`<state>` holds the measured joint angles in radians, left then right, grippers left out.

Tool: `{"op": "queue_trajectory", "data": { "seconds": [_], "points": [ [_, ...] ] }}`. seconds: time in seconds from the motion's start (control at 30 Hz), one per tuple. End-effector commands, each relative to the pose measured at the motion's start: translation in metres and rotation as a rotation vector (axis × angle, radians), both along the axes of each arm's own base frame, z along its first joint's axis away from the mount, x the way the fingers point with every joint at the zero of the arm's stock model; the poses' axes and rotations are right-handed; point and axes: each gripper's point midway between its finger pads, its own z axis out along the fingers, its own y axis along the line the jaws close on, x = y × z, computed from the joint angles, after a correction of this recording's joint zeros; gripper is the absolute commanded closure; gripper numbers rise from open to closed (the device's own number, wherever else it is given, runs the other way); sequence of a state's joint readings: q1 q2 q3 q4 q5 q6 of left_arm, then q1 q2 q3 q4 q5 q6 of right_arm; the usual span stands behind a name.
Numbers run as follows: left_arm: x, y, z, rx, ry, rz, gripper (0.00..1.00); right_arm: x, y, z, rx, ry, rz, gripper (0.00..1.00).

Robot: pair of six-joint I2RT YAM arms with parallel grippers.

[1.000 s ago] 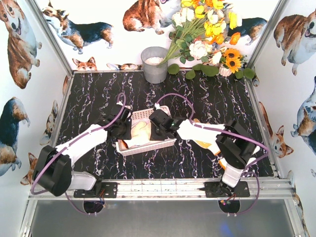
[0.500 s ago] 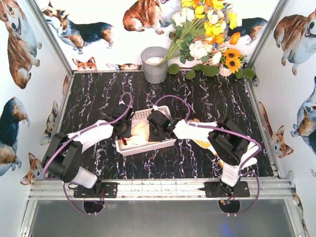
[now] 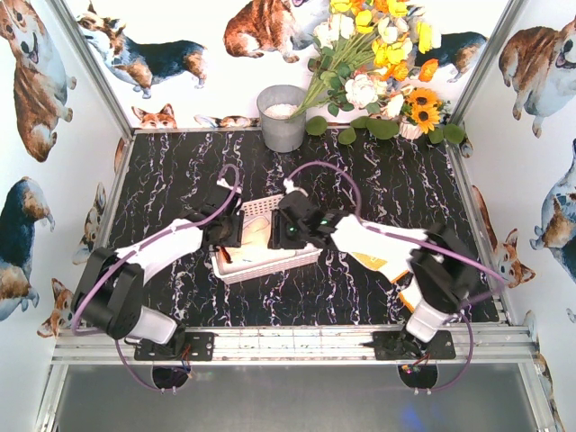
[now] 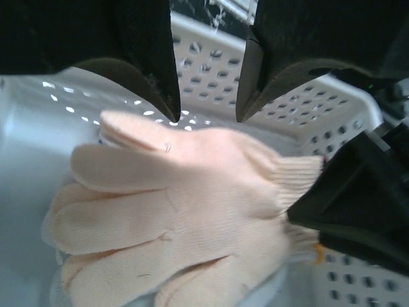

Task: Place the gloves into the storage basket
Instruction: Adjust the glove in the bin, then move the bin to the center of the board.

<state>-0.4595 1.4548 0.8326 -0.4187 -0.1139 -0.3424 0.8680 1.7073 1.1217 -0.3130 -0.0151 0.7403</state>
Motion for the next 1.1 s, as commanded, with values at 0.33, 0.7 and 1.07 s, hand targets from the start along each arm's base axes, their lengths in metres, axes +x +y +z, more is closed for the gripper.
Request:
{"op": "queue_trajectory", "data": {
  "seconds": [0.33,0.7,1.07],
  "points": [
    [0.028,-0.011,0.128,-0.088,-0.322,-0.142,0.24,-0.025,-0.108,0.091,-0.004,-0.219,-0.133,0.48],
    [0.060,0.033,0.170,-0.005,-0.529,-0.111,0.14,-0.062,-0.132,0.070,0.117,-0.093,-0.175,0.53],
    [0.056,0.061,0.173,0.034,-0.629,-0.036,0.11,-0.054,-0.102,0.029,0.224,0.006,-0.223,0.61]
  ]
}}
